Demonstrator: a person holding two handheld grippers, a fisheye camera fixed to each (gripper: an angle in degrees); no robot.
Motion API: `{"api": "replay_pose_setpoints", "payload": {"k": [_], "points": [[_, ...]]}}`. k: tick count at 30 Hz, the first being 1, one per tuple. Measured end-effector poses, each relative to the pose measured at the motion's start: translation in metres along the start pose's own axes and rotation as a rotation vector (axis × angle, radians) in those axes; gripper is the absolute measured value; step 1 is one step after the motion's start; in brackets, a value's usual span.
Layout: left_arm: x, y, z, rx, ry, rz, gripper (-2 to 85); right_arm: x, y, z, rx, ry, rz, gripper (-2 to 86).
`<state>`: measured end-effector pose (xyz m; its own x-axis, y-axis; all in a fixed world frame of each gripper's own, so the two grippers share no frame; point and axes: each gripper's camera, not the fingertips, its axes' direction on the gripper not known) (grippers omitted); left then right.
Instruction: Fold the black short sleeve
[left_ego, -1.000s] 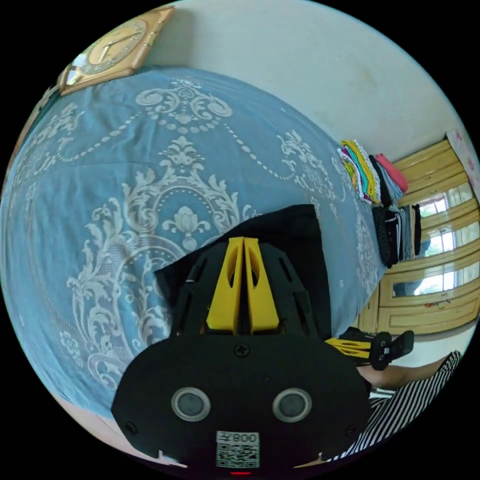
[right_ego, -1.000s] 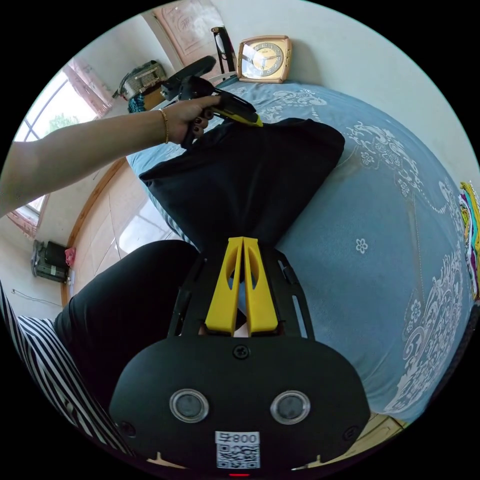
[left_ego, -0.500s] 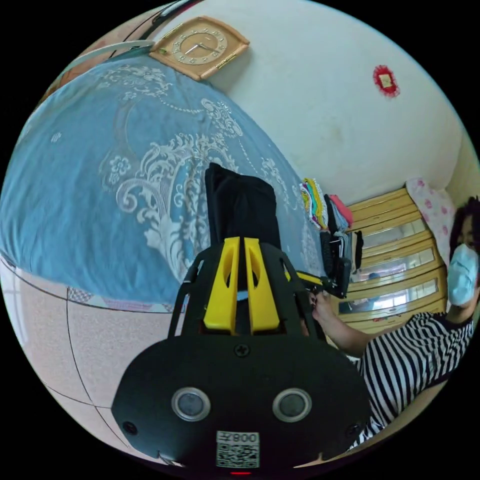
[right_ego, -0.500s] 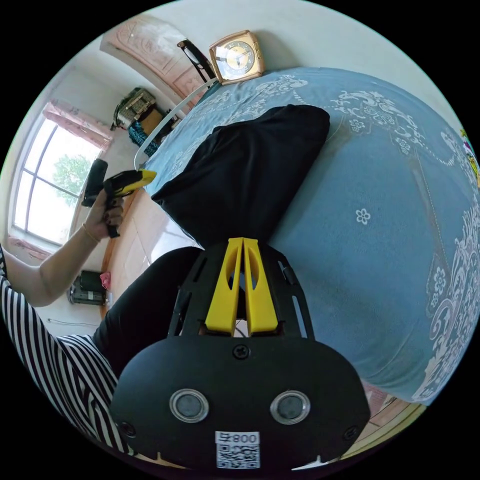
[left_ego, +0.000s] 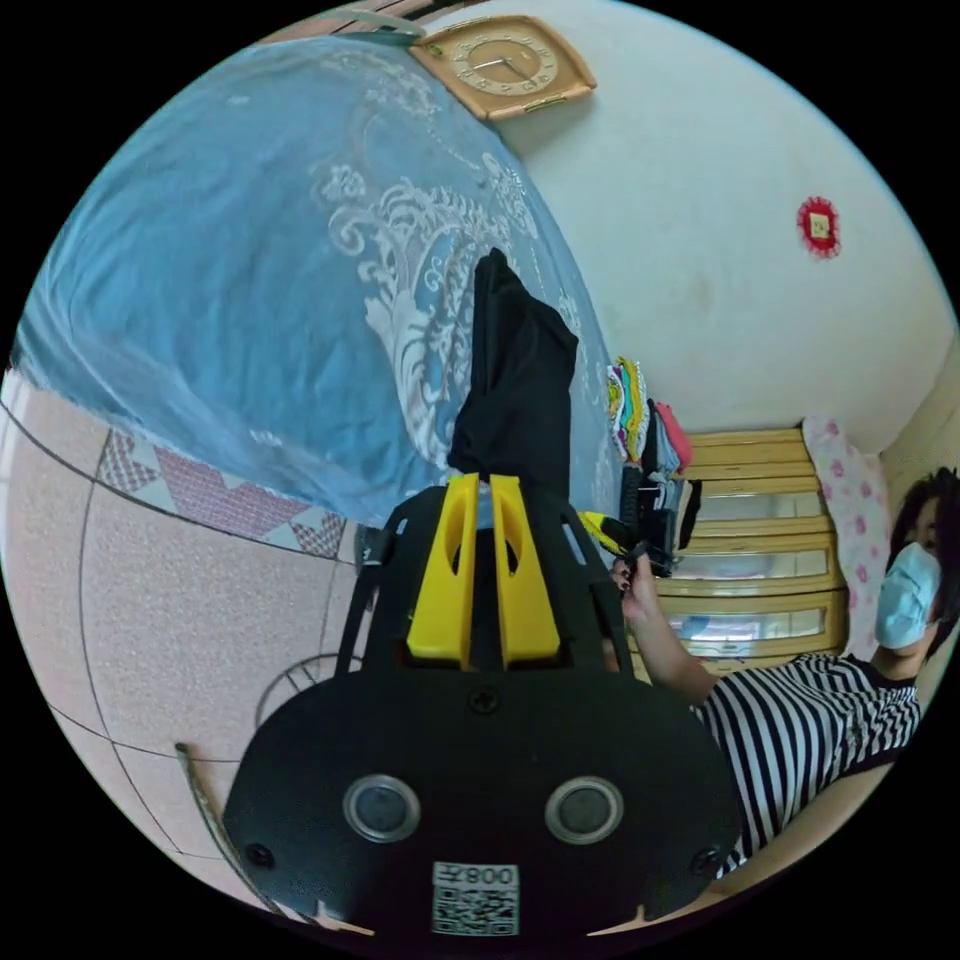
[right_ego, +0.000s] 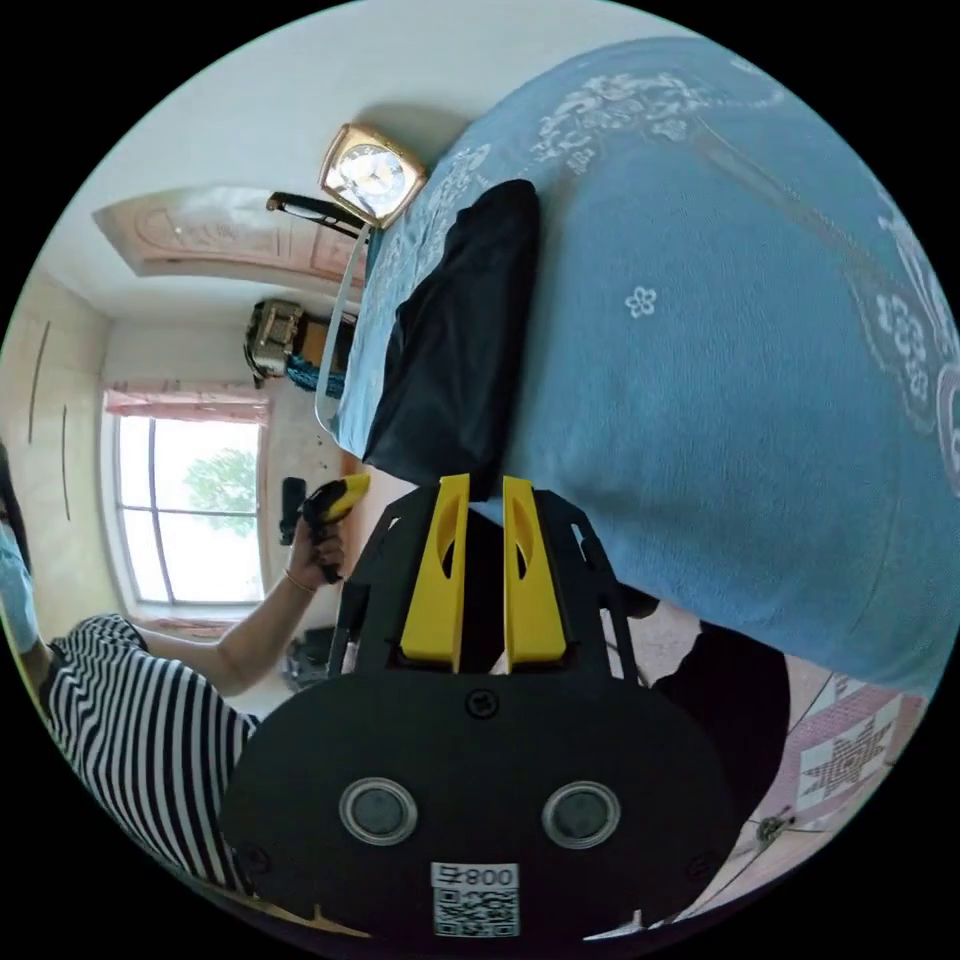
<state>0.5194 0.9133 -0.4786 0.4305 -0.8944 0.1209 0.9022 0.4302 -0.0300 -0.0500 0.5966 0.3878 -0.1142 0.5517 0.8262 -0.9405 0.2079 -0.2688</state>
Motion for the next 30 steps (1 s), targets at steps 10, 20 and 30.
{"api": "replay_pose_setpoints", "payload": {"k": [10, 20, 30], "points": [[-0.035, 0.017, 0.038, -0.123, 0.214, -0.055, 7.5, 0.049, -0.008, -0.013, -0.106, -0.227, 0.145, 5.4], [-0.075, 0.024, 0.055, -0.045, 0.384, -0.146, 10.7, 0.062, 0.012, -0.075, -0.074, -0.448, 0.146, 2.7], [-0.135, 0.035, 0.065, 0.227, 0.528, -0.339, 8.3, 0.052, 0.042, -0.135, -0.053, -0.464, 0.105, 2.5]]}}
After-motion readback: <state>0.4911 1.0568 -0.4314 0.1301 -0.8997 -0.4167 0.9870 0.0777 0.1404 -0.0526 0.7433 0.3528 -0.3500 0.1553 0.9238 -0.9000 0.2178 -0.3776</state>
